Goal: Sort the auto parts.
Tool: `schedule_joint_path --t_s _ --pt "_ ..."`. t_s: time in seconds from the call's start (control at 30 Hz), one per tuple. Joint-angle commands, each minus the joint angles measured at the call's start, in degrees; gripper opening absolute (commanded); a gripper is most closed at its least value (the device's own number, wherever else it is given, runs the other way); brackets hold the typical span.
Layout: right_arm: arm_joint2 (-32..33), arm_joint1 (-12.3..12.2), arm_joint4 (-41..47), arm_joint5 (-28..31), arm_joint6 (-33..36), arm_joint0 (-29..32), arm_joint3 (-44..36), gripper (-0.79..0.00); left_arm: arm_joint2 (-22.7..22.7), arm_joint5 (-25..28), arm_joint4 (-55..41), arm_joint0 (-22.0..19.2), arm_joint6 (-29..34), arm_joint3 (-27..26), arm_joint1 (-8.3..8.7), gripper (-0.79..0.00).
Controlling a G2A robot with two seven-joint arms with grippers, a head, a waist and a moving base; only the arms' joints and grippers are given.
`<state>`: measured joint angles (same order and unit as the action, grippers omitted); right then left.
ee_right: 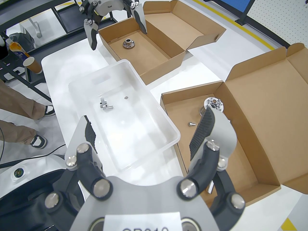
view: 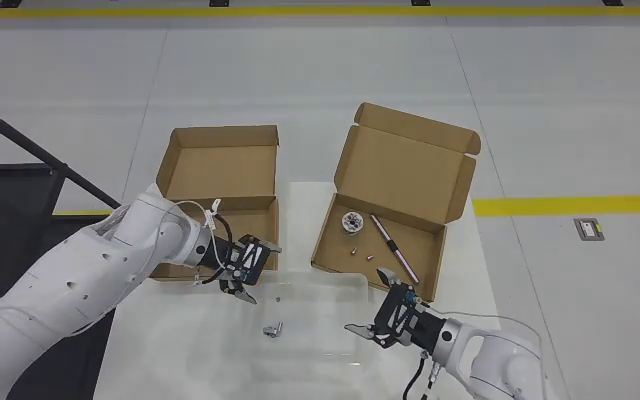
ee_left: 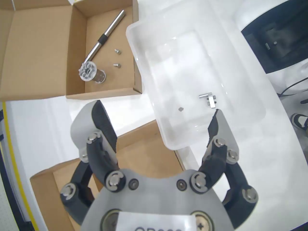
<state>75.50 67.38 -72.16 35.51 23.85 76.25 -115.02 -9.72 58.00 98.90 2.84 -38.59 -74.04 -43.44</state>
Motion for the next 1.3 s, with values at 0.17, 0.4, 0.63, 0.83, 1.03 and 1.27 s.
schedule_joint_path --t_s 0.17,0.4,0.63,0.83,1.03,1.27 --pt "0.0 0.0 0.0 0.0 0.0 0.0 0.0 0.000 0.0 0.0 -0.2 0.1 0.0 0.0 -0.02 0.000" --pt "0.0 0.0 0.0 0.0 0.0 0.0 0.0 0.000 -0.6 -1.7 -0.1 1.9 4.1 -3.3 0.24 0.000" --pt "1.4 0.1 -2.2 -5.4 -4.3 2.2 -2.0 0.000 0.0 0.0 -5.7 3.3 21.8 -9.8 -0.09 0.000" --pt "7.1 0.0 -2.9 -15.1 -12.0 7.3 -3.3 0.000 0.0 0.0 -17.7 5.5 38.3 -13.8 -1.91 0.000" --pt "10.2 0.1 -2.4 -20.8 -14.9 11.8 -5.2 0.000 0.0 0.0 -31.7 7.8 64.0 -14.1 -4.11 0.000" --pt "10.2 0.1 -2.4 -20.8 -14.9 11.8 -5.2 0.000 0.0 0.0 -31.7 7.8 64.0 -14.1 -4.11 0.000"
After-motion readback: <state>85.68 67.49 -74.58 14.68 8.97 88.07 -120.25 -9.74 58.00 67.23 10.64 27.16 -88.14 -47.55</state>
